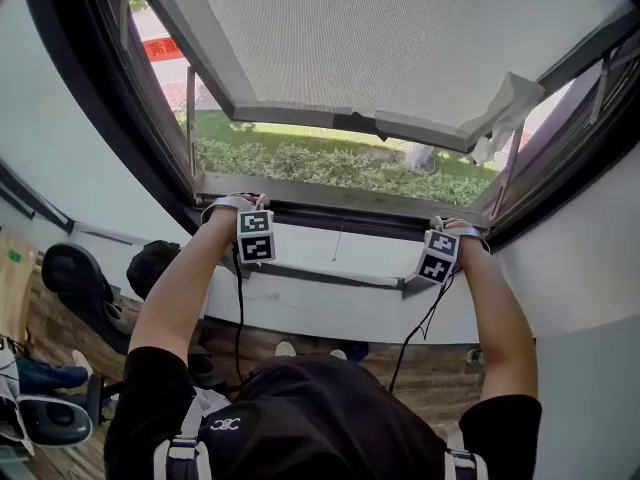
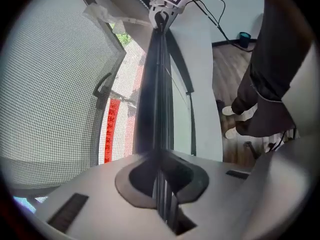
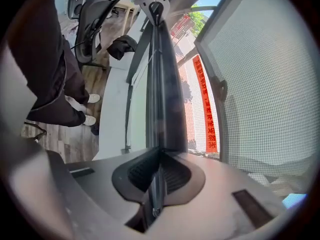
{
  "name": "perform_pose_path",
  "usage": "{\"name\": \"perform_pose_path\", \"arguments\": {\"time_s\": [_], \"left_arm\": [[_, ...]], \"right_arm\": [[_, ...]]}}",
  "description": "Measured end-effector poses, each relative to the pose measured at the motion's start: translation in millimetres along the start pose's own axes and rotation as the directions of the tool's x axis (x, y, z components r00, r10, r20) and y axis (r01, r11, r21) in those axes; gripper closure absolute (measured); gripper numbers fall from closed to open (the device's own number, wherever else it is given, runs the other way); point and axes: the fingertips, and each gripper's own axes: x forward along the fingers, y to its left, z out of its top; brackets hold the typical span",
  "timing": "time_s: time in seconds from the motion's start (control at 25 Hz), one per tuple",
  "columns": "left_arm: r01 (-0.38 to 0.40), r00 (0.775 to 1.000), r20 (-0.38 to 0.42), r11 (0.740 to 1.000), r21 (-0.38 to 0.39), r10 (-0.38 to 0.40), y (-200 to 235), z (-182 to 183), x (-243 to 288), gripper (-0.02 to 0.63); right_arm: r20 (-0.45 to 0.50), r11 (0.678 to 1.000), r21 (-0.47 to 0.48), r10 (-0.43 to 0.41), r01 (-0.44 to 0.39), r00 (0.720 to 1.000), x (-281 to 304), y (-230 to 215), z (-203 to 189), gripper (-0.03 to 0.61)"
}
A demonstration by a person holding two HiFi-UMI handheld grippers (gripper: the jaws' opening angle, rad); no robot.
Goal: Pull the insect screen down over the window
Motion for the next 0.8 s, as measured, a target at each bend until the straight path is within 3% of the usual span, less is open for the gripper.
{"name": "perform_pose_path", "arguments": {"time_s": [0.36,0.6,0.8], "left_arm": [[0.022,1.000,-0.011,1.000,-0.020,-0.023,-15.7,-0.6,23.4,0.581],[-0.052,0.997,-0.060,0.999,0.011,0.053,-9.6,-2.3,31.3,0.581],[-0.034,0.998,-0.060,0.999,0.028,0.036,-10.1,-2.8,34.1,0.581]], "right_arm": [[-0.012,1.000,0.001,-0.028,0.028,1.000,24.9,14.5,0.4,0.555],[-0.015,0.994,-0.002,-0.108,0.108,0.994,33.9,9.8,2.7,0.555],[-0.017,0.994,0.036,-0.098,0.098,0.995,35.0,11.4,3.7,0.557]]}}
